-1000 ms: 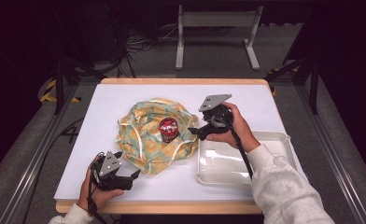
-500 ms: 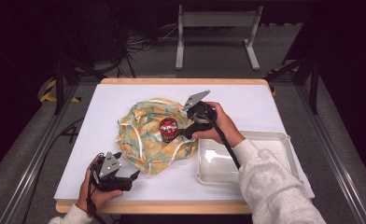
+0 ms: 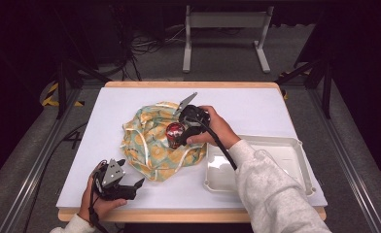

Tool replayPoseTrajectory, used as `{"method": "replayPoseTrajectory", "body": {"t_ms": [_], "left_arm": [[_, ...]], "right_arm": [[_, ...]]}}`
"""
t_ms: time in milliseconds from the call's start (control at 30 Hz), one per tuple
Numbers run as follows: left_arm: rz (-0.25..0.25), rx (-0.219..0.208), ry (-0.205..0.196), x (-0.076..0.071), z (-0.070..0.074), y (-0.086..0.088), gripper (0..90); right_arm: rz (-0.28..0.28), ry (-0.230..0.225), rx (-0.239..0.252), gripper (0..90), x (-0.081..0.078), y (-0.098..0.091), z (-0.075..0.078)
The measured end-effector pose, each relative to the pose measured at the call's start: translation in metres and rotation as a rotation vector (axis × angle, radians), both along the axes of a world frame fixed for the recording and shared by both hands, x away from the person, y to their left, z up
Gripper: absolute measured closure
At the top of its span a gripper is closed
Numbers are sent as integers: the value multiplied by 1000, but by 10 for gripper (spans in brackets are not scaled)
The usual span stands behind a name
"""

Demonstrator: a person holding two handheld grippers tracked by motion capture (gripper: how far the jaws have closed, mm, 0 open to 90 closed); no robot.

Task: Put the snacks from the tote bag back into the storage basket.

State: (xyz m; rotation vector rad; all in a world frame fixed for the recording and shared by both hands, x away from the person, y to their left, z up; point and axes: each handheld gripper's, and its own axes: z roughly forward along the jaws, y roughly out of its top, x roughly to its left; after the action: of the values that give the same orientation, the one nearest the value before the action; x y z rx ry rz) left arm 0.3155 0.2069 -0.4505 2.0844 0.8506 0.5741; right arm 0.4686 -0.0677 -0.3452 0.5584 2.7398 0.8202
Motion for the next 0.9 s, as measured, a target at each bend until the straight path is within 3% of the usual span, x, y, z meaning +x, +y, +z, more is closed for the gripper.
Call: {"method": "replayPoseTrajectory", "body": {"t_ms": [200, 333, 433, 567, 700, 767, 900], "left_arm": [[5, 8, -3, -2, 0, 2, 87], [7, 9, 7, -4, -1, 3, 87], [9, 12, 10, -5, -2, 4, 87], [7, 11, 9, -5, -2, 5, 87], [5, 12, 12, -5, -2, 4, 87], [1, 18, 13, -6, -2, 4, 87], [-3, 17, 16, -5, -2, 3, 87]], "right_arm": [[-19, 14, -79, 150, 7, 13, -7], [-33, 35, -88, 149, 13, 16, -9], [-53, 59, -122, 158, 21, 18, -16], [-57, 90, -118, 171, 26, 20, -22], [-49, 89, -142, 200, 27, 27, -27], [-45, 97, -137, 250, 28, 29, -29], [-46, 106, -131, 253, 29, 30, -31]]}}
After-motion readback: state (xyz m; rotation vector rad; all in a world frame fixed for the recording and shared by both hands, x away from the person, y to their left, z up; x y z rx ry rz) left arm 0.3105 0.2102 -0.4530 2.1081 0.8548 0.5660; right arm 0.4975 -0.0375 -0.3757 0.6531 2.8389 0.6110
